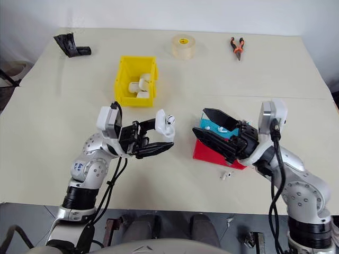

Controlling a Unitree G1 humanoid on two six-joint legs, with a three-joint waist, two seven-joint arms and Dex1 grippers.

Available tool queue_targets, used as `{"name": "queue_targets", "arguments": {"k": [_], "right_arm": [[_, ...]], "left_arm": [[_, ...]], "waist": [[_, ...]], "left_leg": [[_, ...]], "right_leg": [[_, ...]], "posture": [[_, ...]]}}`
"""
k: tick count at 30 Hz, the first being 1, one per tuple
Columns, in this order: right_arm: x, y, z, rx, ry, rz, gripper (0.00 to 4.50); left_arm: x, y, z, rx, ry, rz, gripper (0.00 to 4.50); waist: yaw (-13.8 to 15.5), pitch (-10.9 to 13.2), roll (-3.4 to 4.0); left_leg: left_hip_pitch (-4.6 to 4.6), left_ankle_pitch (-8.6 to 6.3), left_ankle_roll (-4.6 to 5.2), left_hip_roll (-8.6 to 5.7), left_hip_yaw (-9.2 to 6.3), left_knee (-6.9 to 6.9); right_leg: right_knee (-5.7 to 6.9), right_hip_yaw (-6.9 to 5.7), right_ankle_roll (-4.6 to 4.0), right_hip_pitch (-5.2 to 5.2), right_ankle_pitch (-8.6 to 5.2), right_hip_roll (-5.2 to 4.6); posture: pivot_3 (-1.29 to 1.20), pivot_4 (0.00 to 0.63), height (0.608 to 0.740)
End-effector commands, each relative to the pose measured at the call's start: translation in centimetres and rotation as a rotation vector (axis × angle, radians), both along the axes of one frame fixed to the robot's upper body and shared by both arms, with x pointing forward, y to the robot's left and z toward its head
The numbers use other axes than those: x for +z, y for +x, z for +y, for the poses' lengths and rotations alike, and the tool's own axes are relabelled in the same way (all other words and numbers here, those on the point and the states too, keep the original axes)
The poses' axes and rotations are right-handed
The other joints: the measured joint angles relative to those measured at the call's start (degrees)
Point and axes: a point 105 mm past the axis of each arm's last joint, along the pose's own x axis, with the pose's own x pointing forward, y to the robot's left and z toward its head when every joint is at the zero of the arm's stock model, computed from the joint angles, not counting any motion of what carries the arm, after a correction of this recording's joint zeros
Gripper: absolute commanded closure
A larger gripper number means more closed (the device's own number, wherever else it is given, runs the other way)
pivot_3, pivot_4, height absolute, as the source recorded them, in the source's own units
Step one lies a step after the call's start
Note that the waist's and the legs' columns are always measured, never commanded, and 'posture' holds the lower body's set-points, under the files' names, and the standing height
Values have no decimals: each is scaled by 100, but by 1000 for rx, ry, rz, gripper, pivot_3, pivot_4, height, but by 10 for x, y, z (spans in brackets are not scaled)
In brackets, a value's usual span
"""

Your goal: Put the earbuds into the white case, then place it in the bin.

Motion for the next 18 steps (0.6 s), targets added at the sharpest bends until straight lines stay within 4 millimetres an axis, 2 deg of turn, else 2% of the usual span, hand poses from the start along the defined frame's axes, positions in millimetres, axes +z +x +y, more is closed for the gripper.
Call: {"name": "queue_targets", "arguments": {"k": [1,3,5,7,10,14,18], "right_arm": [[-5,-3,-17,-61,-149,-8,49],[-15,1,-35,-140,-266,1,49],[-15,6,-52,-204,-321,-4,49],[-14,9,-62,-241,-350,1,49],[-21,13,-75,-265,-500,-13,49],[-18,26,-76,-255,-609,9,49],[-17,48,-70,-244,-749,67,49]], "left_arm": [[-1,-7,8,5,31,-60,1745],[-8,-8,15,15,61,-71,1745],[-12,-9,19,24,80,-78,1745],[-13,-9,21,28,90,-85,1745],[-17,-10,23,31,110,-99,1745],[-19,-10,20,24,121,-108,1745],[-20,-10,15,13,129,-76,1745]], "waist": [[35,0,0],[79,0,0],[95,0,0],[99,0,0],[100,0,0],[75,0,1],[65,2,5]], "left_leg": [[0,0,1,0,2,0],[0,0,2,0,8,-1],[-1,0,3,0,6,-1],[-1,0,7,0,10,-1],[-2,0,9,0,12,-1],[-3,0,11,0,12,-2],[-2,2,11,6,21,-2]], "right_leg": [[-2,1,0,0,0,0],[-5,5,1,0,1,0],[-8,4,2,2,1,0],[-13,7,8,4,4,-1],[-20,7,12,5,6,-1],[-36,5,16,12,8,0],[-41,11,17,6,9,2]], "posture": [[0,150,740],[0,150,740],[0,150,740],[0,150,740],[0,150,740],[0,150,740],[0,150,740]]}}
